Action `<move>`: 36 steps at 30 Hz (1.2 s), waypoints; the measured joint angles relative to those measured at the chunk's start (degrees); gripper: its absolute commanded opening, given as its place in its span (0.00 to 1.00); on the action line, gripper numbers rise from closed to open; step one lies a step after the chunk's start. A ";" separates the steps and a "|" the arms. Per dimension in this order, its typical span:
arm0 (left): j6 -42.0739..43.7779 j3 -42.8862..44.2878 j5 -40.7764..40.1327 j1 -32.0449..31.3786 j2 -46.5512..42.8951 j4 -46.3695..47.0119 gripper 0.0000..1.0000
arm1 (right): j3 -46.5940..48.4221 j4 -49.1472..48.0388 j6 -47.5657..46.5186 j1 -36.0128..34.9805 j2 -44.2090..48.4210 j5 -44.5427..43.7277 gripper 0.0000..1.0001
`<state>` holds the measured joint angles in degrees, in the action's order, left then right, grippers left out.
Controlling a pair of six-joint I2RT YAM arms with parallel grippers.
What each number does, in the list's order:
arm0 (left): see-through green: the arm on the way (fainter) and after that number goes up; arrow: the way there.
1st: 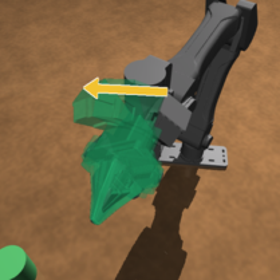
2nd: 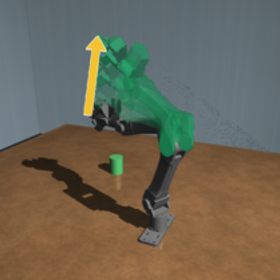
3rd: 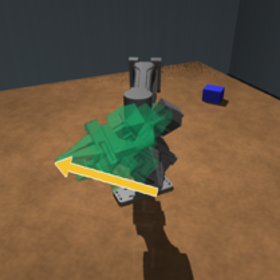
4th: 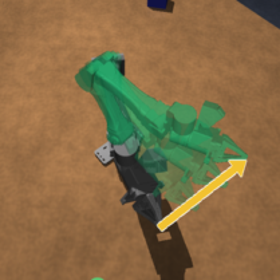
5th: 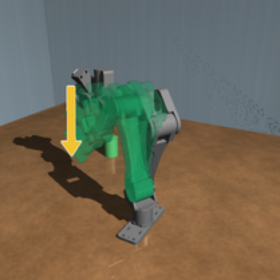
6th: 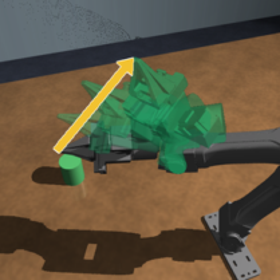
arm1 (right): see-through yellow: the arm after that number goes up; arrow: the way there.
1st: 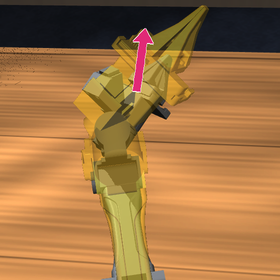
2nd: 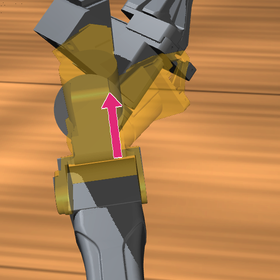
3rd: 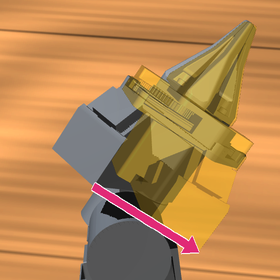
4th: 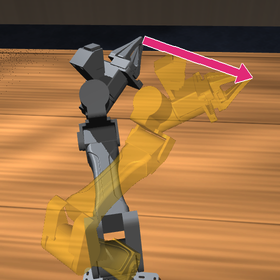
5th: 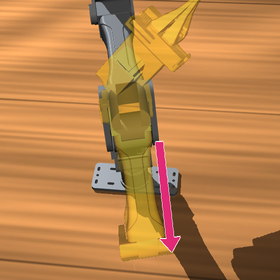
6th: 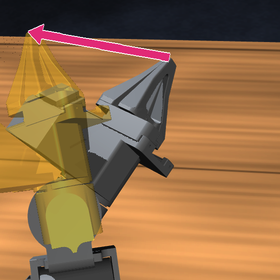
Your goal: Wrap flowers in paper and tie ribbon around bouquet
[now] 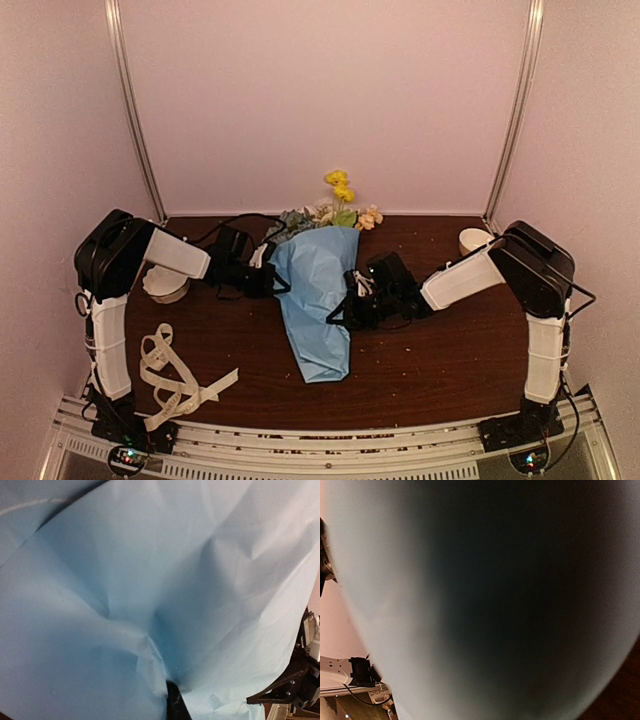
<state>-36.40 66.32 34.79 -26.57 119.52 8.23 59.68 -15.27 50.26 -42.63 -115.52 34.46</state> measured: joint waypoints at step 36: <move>7.04 -25.14 -25.66 -23.52 -37.18 -48.00 0.71 | -0.15 4.92 -3.23 -0.28 2.64 -2.12 0.00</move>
<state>-29.36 41.19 9.13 -50.09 82.35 -39.77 59.53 -10.35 47.03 -42.92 -112.88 32.34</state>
